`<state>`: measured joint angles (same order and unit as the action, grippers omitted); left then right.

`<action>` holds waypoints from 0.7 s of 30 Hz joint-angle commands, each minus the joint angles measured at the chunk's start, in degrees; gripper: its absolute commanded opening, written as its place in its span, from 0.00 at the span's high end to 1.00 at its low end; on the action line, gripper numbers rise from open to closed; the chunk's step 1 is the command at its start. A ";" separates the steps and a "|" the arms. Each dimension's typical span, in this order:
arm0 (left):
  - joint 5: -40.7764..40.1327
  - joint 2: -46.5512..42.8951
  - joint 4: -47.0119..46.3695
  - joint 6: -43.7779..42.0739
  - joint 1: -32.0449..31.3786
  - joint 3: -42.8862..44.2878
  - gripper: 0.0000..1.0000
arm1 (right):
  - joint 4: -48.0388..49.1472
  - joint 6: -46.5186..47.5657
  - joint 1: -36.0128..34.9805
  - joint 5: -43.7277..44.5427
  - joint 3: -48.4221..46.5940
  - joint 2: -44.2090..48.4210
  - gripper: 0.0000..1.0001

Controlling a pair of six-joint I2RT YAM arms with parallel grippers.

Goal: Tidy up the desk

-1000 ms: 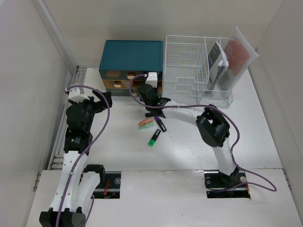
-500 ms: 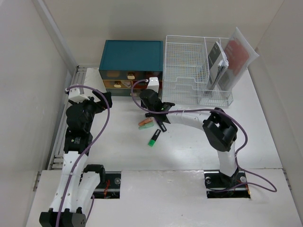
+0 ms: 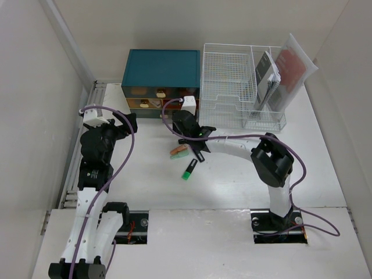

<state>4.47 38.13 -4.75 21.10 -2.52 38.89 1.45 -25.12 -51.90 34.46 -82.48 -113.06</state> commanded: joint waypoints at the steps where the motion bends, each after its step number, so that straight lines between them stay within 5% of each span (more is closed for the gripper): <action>1: -0.08 -1.13 -1.49 -0.71 -0.20 1.10 0.00 | -3.83 -0.10 -0.57 -0.62 1.18 2.75 0.41; 8: -0.08 -1.65 -1.49 -0.71 -0.20 1.10 0.00 | -4.88 -0.63 -0.57 -1.15 1.71 2.75 0.17; 21: -0.08 -1.65 -1.49 -0.71 -0.20 1.10 0.00 | -4.28 7.87 -4.79 -4.56 10.30 14.15 0.14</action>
<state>4.45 37.32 -4.64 21.06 -2.52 38.89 -4.71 -22.37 -54.85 32.42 -74.32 -105.14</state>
